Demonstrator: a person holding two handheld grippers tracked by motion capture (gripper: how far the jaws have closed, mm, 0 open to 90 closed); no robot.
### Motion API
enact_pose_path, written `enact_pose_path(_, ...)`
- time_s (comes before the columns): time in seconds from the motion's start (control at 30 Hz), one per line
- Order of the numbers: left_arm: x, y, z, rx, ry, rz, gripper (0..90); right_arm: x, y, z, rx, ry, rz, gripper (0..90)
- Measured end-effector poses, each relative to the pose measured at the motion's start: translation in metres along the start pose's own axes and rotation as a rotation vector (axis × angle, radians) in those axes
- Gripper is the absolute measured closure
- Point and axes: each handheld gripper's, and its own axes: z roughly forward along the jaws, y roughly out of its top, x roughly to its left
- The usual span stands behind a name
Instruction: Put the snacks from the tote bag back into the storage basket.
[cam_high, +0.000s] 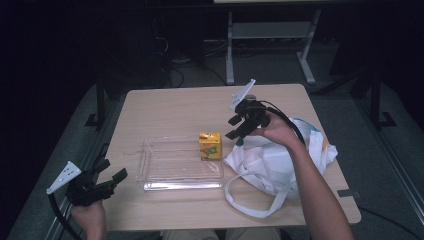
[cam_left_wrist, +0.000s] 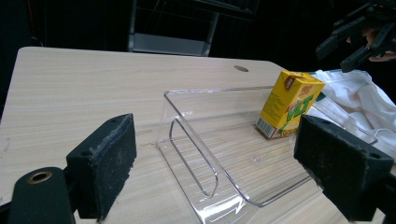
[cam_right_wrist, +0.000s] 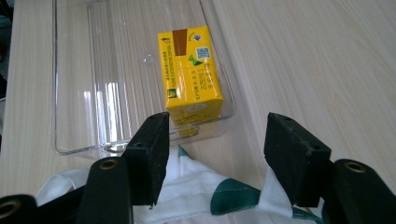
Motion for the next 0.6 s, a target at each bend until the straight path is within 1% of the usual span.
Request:
enact_pose_path(0.2,0.0,0.0,0.0,-0.001,0.001,0.0,12.4,-0.001,-0.005,-0.005,-0.009,-0.006,0.012,40.0)
enact_pose_path(0.27,0.0,0.0,0.0,-0.001,0.001,0.0,12.4,-0.001,-0.006,-0.006,-0.007,-0.011,0.008,40.0)
enact_pose_path(0.33,0.0,0.0,0.0,-0.004,0.001,0.001,12.4,-0.001,-0.008,-0.007,-0.009,-0.009,0.019,40.0)
enact_pose_path(0.37,0.0,0.0,0.0,-0.003,0.0,0.002,12.4,-0.001,-0.008,-0.007,-0.007,-0.016,0.013,40.0)
enact_pose_path(0.43,0.0,0.0,0.0,-0.001,0.0,0.001,12.4,0.0,-0.01,-0.008,-0.01,-0.016,0.021,40.0)
enact_pose_path(0.5,0.0,0.0,0.0,0.0,0.001,-0.001,12.5,-0.001,-0.013,-0.008,-0.008,-0.02,0.014,40.0)
enact_pose_path(0.53,-0.001,0.0,0.0,0.0,0.001,-0.001,12.4,-0.001,-0.014,-0.009,-0.009,-0.019,0.023,40.0)
enact_pose_path(0.6,-0.001,0.0,0.0,0.0,0.0,-0.001,12.4,-0.001,-0.016,-0.009,-0.009,-0.021,0.024,40.0)
